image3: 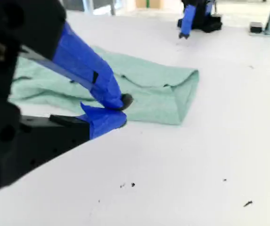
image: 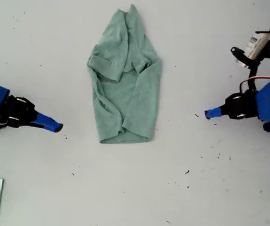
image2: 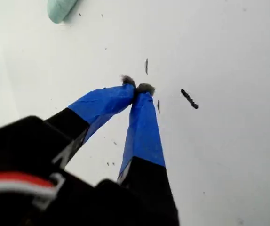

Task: Fold t shirt

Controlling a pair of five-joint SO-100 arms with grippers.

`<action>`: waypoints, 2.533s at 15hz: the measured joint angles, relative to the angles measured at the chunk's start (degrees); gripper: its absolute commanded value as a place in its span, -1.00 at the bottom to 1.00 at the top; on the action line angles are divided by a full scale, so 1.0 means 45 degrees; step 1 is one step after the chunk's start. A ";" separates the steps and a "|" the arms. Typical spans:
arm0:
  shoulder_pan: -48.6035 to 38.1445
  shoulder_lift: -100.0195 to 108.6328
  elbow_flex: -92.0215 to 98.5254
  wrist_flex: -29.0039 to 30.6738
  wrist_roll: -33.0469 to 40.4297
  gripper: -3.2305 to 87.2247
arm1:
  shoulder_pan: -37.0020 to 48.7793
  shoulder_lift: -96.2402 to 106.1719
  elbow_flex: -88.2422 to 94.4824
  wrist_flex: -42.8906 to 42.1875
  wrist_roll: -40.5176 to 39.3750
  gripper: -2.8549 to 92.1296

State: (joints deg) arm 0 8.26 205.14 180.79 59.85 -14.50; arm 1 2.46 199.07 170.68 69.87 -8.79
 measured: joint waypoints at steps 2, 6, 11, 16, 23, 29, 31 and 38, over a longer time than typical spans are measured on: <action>0.0410 -0.2090 -0.1738 0.0098 -0.1797 -0.93 | -0.0449 -0.3555 -0.2715 -0.0957 -0.0020 -0.91; 0.1641 -1.2500 -1.0664 0.1855 -0.1934 -0.93 | -0.1504 -1.5938 -1.3437 0.1719 -0.0195 -0.96; 0.1738 -1.9980 -1.8047 0.3906 0.1523 -0.37 | -0.1660 -2.2207 -2.0723 0.3340 -0.0898 -0.25; 0.0059 -2.2012 -1.8535 0.3379 0.3867 -0.31 | -0.1621 -2.5234 -2.3770 0.4551 -0.1074 -0.23; -0.2500 -2.6445 -1.8730 0.2559 0.5312 -0.26 | -0.0352 -2.8770 -2.4941 0.3594 -0.1621 -0.24; -0.2441 -2.9531 -2.0293 0.1855 0.5586 -0.93 | 0.0020 -3.1953 -2.6270 0.3379 -0.1934 -0.97; -0.2383 -2.9590 -2.0391 0.1816 0.5625 -0.93 | -0.0254 -3.2031 -2.6328 0.3438 -0.1875 -0.97; 0.0059 -2.7285 -2.1289 0.1953 0.5605 -0.93 | -0.2363 -2.8008 -2.5742 0.3809 -0.2793 -0.97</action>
State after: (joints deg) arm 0 8.53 82.35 84.99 68.64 10.72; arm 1 -8.17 73.04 54.84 87.01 -21.36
